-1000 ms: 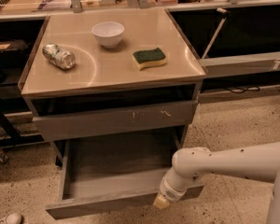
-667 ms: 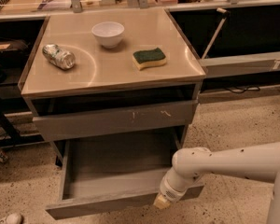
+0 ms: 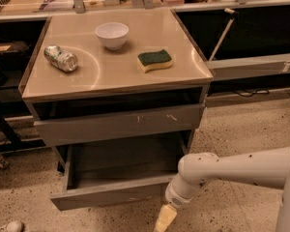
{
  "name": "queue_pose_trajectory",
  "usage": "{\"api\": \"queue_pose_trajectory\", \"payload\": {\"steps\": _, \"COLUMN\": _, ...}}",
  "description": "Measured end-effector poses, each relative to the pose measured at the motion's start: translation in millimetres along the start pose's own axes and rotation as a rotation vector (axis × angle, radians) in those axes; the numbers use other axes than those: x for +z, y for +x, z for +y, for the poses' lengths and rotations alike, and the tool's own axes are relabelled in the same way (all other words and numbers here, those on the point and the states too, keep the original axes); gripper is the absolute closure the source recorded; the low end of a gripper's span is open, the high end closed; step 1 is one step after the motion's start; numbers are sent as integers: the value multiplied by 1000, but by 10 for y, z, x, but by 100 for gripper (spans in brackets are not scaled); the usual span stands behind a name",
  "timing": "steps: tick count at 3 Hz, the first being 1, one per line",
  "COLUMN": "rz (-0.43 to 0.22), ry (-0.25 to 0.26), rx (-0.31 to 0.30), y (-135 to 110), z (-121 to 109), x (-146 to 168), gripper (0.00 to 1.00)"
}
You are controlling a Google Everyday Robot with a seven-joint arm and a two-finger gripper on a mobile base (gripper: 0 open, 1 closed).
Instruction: Close middle drawer
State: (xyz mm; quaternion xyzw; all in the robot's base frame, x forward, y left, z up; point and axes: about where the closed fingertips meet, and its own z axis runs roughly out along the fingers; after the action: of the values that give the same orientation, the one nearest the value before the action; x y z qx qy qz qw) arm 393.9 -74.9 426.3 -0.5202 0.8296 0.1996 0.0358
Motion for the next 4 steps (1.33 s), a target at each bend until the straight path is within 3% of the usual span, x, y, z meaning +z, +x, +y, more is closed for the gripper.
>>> {"api": "queue_pose_trajectory", "payload": {"steps": 1, "rz": 0, "ry": 0, "rx": 0, "y": 0, "z": 0, "x": 0, "gripper": 0}}
{"api": "queue_pose_trajectory", "payload": {"steps": 2, "rz": 0, "ry": 0, "rx": 0, "y": 0, "z": 0, "x": 1, "gripper": 19}}
{"api": "queue_pose_trajectory", "payload": {"steps": 4, "rz": 0, "ry": 0, "rx": 0, "y": 0, "z": 1, "x": 1, "gripper": 65}}
